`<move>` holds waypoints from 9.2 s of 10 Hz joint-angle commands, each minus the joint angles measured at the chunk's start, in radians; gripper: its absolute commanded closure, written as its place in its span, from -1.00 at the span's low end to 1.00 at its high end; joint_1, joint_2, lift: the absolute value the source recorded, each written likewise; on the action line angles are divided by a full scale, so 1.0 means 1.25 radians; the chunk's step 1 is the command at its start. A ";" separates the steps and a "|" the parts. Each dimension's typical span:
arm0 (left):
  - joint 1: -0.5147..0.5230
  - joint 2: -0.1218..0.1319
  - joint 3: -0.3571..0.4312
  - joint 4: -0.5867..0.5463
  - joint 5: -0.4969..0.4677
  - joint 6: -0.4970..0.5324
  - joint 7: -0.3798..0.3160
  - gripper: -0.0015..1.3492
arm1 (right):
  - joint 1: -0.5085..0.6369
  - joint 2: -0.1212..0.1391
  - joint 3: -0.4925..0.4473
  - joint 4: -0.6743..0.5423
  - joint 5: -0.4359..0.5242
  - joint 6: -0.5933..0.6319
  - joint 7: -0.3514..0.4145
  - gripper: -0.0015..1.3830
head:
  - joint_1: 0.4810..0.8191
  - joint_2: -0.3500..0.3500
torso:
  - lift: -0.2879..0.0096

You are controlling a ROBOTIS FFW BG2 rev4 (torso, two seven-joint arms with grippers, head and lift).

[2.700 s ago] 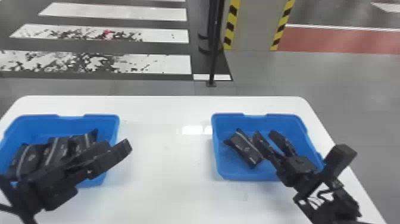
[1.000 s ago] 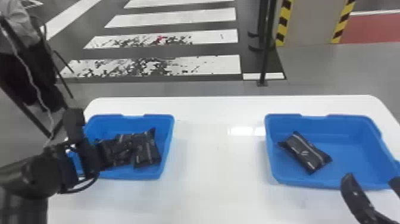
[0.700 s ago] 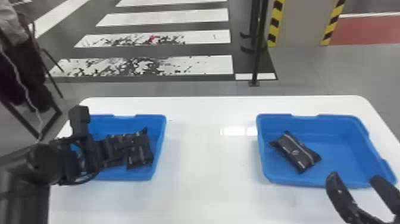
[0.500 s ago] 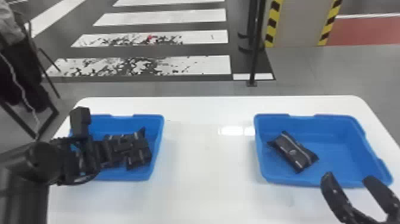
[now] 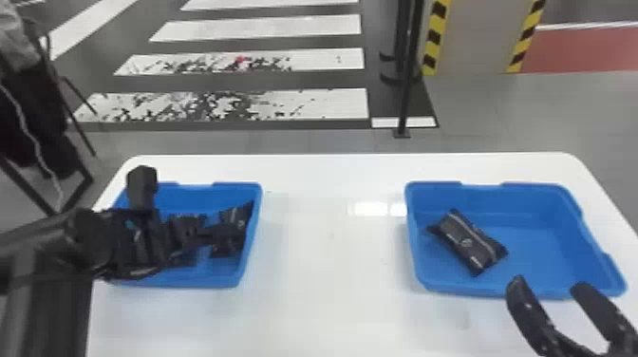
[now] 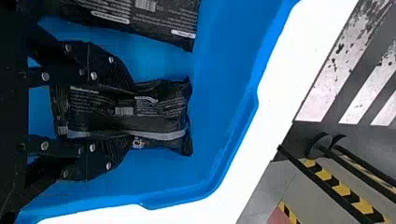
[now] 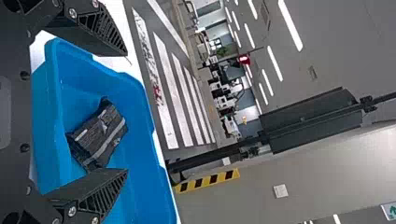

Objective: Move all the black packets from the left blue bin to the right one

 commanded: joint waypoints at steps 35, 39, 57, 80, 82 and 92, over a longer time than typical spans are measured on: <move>0.414 -0.051 -0.112 -0.645 0.266 -0.099 -0.178 -0.63 | -0.447 -0.109 0.055 0.265 -0.202 0.257 0.169 0.85 | 0.27 -0.15 | -0.10; 0.451 -0.066 -0.009 -0.657 0.263 -0.122 -0.178 -0.62 | -0.586 -0.132 -0.051 0.515 -0.118 0.257 0.153 0.84 | 0.27 -0.42 | -0.10; 0.126 0.033 0.159 -0.207 -0.097 -0.008 -0.101 -0.62 | 0.064 0.006 -0.014 -0.080 0.008 0.075 0.058 -0.80 | 0.27 0.86 | -0.10; 0.181 0.057 0.020 -0.431 0.005 0.013 -0.159 0.79 | -0.001 0.006 -0.005 -0.043 -0.038 0.106 0.096 -0.80 | 0.27 0.43 | -0.10; 0.200 0.054 0.006 -0.469 0.046 -0.004 -0.172 0.79 | -0.027 0.002 0.011 -0.039 -0.053 0.110 0.103 -0.80 | 0.27 0.35 | -0.10; 0.092 0.041 0.060 -0.304 -0.121 0.129 -0.113 -0.36 | -0.044 -0.011 0.039 -0.015 -0.083 0.134 0.109 -0.79 | 0.27 0.73 | -0.10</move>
